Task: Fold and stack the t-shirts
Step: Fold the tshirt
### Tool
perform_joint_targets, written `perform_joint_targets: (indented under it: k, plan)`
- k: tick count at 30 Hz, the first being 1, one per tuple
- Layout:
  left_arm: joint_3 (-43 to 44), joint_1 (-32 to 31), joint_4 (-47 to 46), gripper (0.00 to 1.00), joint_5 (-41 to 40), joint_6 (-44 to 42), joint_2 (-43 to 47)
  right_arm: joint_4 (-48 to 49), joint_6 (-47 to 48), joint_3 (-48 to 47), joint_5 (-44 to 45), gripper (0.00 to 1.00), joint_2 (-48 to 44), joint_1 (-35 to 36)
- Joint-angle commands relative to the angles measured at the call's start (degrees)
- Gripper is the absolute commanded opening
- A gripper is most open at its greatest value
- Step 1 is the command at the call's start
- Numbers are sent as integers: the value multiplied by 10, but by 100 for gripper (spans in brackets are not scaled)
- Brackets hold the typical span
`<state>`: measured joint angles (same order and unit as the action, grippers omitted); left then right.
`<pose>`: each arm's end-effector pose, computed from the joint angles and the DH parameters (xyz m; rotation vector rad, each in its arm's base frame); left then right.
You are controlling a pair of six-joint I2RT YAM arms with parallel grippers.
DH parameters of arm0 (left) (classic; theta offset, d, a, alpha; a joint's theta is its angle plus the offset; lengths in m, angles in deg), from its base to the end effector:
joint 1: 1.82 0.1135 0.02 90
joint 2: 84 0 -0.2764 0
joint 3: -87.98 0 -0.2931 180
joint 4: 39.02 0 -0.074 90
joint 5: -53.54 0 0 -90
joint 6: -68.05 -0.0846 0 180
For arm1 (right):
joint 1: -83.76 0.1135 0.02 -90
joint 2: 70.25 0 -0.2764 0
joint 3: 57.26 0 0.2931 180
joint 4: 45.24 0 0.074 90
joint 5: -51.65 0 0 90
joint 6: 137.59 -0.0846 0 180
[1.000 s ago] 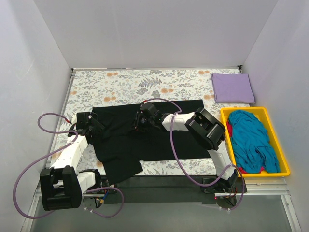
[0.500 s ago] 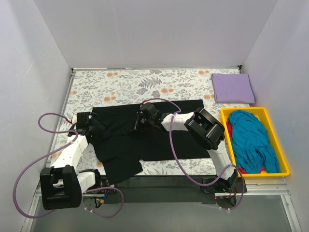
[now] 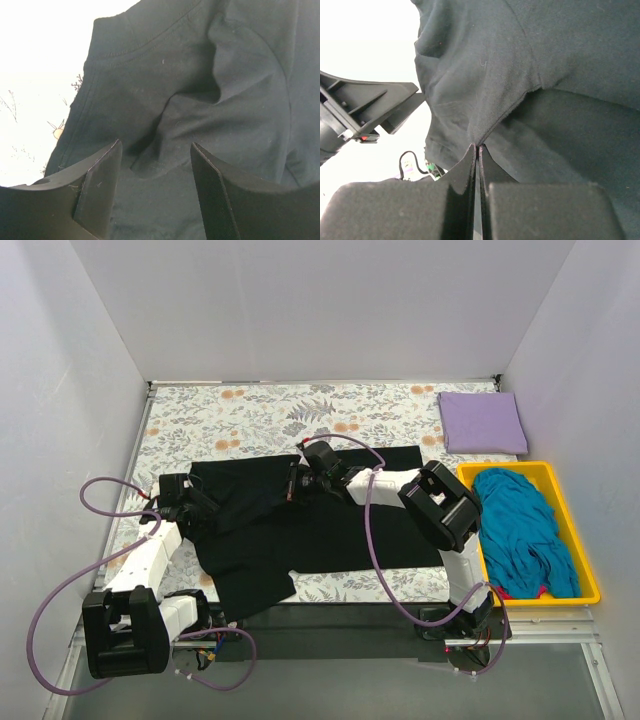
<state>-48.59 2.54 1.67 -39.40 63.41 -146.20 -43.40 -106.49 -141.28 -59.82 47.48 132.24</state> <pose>0.2481 0.0233 0.1272 -1.8984 1.8811 -0.4217 0.3229 0.4115 0.1148 -0.0348 2.4786 1.3809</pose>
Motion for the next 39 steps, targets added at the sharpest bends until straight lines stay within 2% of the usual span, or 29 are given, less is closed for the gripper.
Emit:
perform_joint_targets:
  k: [1, 11, 22, 25, 26, 29, 30, 31, 33, 39]
  plan:
    - [-5, -2, 15, 56, 14, 2, 15, 4, 18, 9, -31, 1, -33, -2]
    - [-19, -2, 4, 55, 53, 7, 0, -10, 40, 15, -52, 1, -37, -12]
    - [-24, -9, -10, 46, 58, 6, -32, -13, 46, 1, -66, 1, -19, -16]
    - [-19, -13, -9, 35, 58, 4, -40, -13, 47, -1, -67, 1, -16, -16]
    - [-18, -15, -8, 26, 59, 4, -41, -13, 47, -1, -68, 1, -15, -17]
    - [-11, -16, 1, 16, 62, 5, -33, -14, 48, -1, -69, 1, -16, -17]
    - [-9, -18, 6, 7, 63, 5, -26, -15, 50, -2, -67, 1, -17, -18]
    - [-7, -17, 10, 3, 64, 5, -22, -15, 51, -3, -67, 1, -19, -18]
    - [0, -19, 19, 0, 67, 6, -13, -17, 55, -4, -65, 1, -19, -19]
    - [19, -19, 63, 0, 69, 16, 3, -28, 62, -2, -69, 1, -17, -23]
